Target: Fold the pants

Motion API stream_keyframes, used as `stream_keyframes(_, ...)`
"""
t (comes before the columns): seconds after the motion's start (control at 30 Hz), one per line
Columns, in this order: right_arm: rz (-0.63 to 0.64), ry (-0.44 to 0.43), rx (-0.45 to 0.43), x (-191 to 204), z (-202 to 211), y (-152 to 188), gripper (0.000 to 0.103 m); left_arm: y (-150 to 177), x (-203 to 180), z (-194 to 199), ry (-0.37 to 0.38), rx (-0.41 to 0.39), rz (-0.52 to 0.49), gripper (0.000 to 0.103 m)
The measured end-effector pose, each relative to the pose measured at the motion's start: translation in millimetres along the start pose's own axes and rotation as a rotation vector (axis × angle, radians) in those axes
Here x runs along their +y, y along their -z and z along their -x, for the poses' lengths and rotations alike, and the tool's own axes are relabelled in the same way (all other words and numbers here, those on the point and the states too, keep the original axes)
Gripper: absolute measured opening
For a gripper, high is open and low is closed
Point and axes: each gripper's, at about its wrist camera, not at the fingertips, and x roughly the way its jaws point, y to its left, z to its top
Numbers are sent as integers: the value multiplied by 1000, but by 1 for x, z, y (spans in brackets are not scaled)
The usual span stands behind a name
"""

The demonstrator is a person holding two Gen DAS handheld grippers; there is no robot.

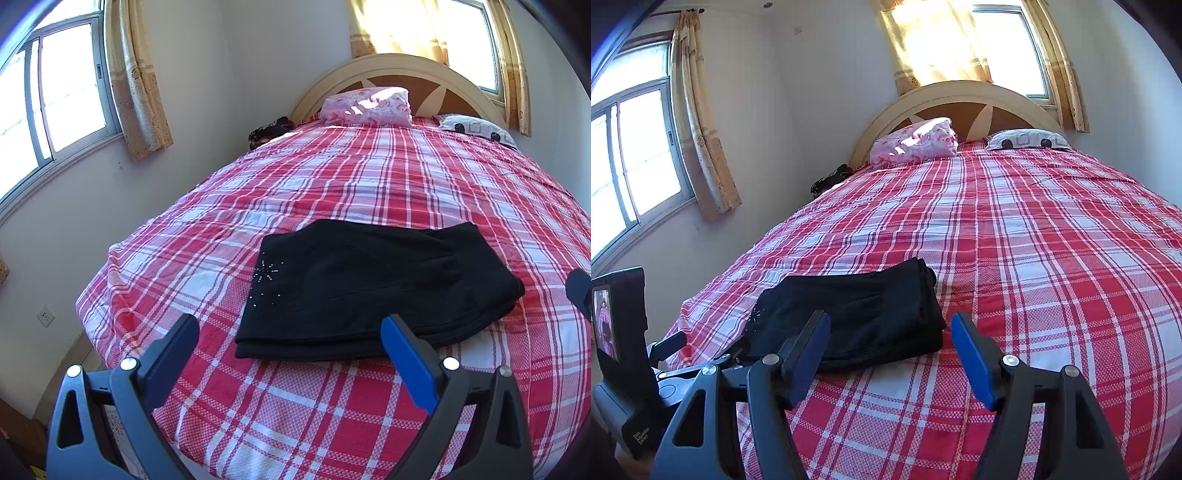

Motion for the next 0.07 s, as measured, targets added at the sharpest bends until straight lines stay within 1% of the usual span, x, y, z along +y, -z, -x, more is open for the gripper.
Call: stream_keyframes(0.07, -2, -1, 1, -1, 0, 0, 70, 0, -1, 0, 0, 2, -3, 101)
